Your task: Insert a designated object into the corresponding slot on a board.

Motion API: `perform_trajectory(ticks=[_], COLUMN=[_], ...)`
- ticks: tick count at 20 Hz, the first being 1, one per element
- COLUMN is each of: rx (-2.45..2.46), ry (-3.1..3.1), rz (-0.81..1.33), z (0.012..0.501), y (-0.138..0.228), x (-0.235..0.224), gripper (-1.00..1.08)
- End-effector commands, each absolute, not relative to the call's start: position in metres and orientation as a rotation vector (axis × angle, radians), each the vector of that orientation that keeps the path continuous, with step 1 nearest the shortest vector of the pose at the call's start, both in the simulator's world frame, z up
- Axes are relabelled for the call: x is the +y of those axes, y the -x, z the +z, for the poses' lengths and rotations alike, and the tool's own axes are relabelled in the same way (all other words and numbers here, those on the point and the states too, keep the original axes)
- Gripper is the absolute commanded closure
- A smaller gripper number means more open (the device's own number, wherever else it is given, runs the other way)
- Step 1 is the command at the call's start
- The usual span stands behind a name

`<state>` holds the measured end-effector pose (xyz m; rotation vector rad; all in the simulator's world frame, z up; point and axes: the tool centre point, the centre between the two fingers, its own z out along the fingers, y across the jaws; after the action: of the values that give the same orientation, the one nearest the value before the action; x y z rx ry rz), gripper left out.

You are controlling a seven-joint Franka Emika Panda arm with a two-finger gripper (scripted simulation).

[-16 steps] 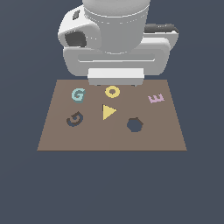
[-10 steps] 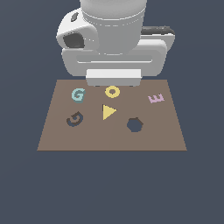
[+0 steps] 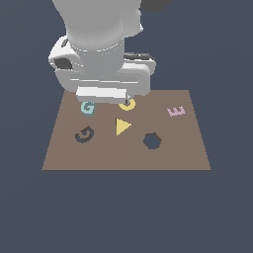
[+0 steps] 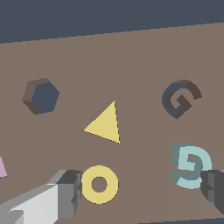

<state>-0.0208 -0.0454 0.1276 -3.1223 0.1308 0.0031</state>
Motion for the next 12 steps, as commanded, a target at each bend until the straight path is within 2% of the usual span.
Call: perform_trajectory(ticks=[1,12], rx=[0.169,0.274], ry=[3.126,3.130], rz=[0.004,0.001], z=[0.109,0.054], y=[0.031,0.058], x=[-0.068,-0.130], gripper=[-0.92,-0.92])
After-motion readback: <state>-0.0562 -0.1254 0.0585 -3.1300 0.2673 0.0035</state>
